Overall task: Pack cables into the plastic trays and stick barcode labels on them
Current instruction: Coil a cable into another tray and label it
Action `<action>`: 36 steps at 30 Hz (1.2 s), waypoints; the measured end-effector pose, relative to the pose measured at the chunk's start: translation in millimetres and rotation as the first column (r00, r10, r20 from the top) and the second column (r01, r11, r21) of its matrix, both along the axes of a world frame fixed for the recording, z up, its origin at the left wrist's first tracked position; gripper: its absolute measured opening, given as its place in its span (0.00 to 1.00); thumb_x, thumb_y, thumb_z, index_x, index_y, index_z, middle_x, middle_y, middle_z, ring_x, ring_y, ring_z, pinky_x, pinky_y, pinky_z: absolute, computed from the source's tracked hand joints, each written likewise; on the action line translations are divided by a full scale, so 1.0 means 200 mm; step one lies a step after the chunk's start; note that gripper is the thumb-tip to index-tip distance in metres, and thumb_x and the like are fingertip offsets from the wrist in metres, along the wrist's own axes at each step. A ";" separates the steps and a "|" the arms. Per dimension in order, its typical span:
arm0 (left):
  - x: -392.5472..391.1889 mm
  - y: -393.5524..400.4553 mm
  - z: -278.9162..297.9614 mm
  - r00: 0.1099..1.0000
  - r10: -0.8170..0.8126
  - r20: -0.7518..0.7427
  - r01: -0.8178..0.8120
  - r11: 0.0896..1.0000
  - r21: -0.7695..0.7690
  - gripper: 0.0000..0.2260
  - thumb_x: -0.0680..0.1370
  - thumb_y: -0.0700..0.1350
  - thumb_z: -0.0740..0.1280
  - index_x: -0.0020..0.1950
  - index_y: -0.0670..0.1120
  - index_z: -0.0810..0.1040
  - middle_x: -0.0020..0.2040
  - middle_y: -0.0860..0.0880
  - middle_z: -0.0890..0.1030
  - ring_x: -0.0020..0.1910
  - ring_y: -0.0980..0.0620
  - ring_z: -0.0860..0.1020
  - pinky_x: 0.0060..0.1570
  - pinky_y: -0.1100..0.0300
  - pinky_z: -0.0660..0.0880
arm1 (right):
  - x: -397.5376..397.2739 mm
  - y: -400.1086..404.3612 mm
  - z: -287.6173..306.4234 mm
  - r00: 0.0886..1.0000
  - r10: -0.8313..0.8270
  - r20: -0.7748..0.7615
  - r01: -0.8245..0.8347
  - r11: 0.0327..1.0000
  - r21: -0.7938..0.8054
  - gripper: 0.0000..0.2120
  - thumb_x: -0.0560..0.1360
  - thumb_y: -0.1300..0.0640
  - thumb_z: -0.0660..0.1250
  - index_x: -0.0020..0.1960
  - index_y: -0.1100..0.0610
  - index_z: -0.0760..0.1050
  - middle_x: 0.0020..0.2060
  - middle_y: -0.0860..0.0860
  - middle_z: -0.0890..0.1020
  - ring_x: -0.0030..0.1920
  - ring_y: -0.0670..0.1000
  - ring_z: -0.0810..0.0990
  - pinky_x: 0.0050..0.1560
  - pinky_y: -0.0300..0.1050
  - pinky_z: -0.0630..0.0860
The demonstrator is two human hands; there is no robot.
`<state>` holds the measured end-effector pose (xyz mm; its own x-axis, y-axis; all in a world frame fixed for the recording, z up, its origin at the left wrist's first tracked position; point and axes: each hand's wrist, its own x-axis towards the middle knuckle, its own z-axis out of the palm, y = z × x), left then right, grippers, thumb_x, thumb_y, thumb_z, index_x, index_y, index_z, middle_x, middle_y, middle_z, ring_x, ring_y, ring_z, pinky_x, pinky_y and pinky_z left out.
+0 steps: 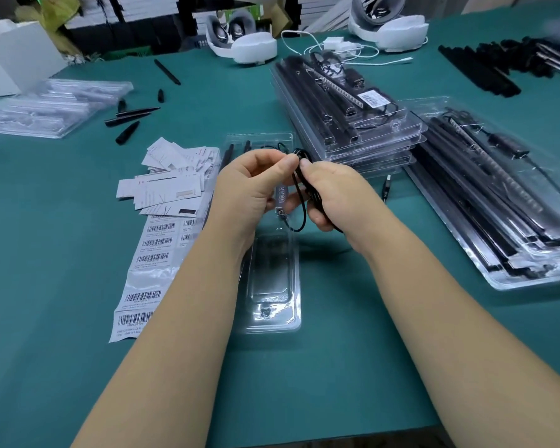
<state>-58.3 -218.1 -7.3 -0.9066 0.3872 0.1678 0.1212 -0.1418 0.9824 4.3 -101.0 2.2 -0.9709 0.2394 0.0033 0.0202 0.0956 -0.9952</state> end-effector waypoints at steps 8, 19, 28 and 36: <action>0.06 0.06 0.01 0.990 -0.038 -0.135 0.010 0.979 -0.202 0.14 0.80 0.50 0.64 0.35 0.52 0.78 0.23 0.59 0.71 0.23 0.62 0.67 0.26 0.72 0.65 | 0.00 0.01 0.01 0.996 -0.052 0.066 0.059 0.993 -0.100 0.18 0.80 0.50 0.56 0.33 0.54 0.68 0.22 0.47 0.72 0.21 0.45 0.64 0.21 0.34 0.59; -0.01 0.06 0.00 0.996 0.060 0.071 -0.038 0.962 -0.271 0.18 0.75 0.60 0.59 0.33 0.50 0.72 0.22 0.56 0.65 0.19 0.57 0.60 0.22 0.65 0.56 | -0.02 0.05 0.01 0.984 -0.124 0.129 0.130 0.991 -0.042 0.18 0.81 0.50 0.56 0.35 0.56 0.71 0.30 0.50 0.78 0.32 0.49 0.77 0.41 0.46 0.76; -0.05 0.03 -0.01 0.972 0.079 0.219 -0.029 0.974 -0.224 0.17 0.80 0.55 0.60 0.34 0.49 0.69 0.23 0.55 0.63 0.19 0.56 0.58 0.21 0.68 0.56 | -0.05 0.04 -0.02 0.973 -0.179 0.142 0.182 0.983 -0.010 0.17 0.79 0.49 0.58 0.34 0.55 0.68 0.22 0.47 0.68 0.25 0.48 0.68 0.36 0.45 0.70; -0.05 0.02 -0.02 0.972 0.031 0.234 0.010 0.985 -0.172 0.14 0.79 0.46 0.63 0.34 0.48 0.66 0.22 0.55 0.61 0.20 0.57 0.56 0.21 0.69 0.54 | -0.07 0.05 -0.02 0.935 -0.351 0.044 0.350 0.901 -0.257 0.17 0.81 0.51 0.56 0.35 0.56 0.67 0.23 0.48 0.66 0.21 0.46 0.66 0.33 0.47 0.81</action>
<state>-69.0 -214.3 -11.8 -0.9166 0.3818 -0.1185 -0.1158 0.0303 0.9928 -9.9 -90.3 -1.5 -0.8239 0.5577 -0.1009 0.0019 -0.1753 -0.9845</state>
